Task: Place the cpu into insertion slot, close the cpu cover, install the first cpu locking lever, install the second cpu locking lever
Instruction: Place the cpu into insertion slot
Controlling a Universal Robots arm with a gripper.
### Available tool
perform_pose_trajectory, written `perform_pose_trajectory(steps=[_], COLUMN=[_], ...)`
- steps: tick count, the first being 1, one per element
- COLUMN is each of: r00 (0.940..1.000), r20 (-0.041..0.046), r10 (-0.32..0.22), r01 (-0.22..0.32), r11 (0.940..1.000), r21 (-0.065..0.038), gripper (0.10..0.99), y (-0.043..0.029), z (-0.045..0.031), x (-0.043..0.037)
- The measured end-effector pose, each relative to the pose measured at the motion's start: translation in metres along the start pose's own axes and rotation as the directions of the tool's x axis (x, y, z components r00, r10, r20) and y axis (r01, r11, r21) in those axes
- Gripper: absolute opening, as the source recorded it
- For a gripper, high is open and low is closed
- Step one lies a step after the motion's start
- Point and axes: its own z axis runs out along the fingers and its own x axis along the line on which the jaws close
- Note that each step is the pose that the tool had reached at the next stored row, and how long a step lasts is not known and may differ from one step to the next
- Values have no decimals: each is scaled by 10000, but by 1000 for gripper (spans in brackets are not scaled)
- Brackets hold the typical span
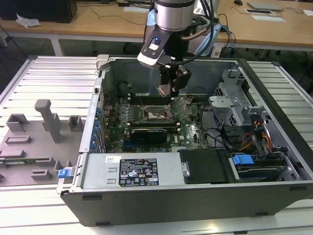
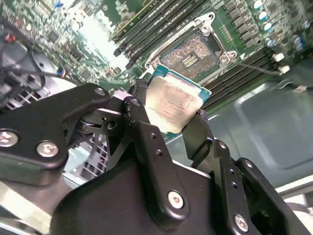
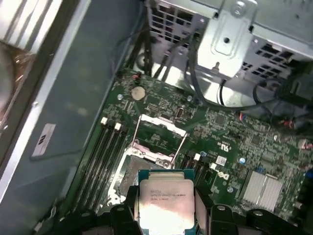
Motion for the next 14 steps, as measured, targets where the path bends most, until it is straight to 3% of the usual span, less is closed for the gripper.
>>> perform_pose_trajectory(steps=[3,6,14], r00=[9981,9916,9634], r20=[55,114,233], r10=[621,1285,2672], r01=[-621,-1284,-2671], r11=[9981,9917,9636], r21=[-14,-32,-84], gripper=[541,541,541], y=[-5,-12,-28], z=[56,130,316], x=[-1,-3,-6])
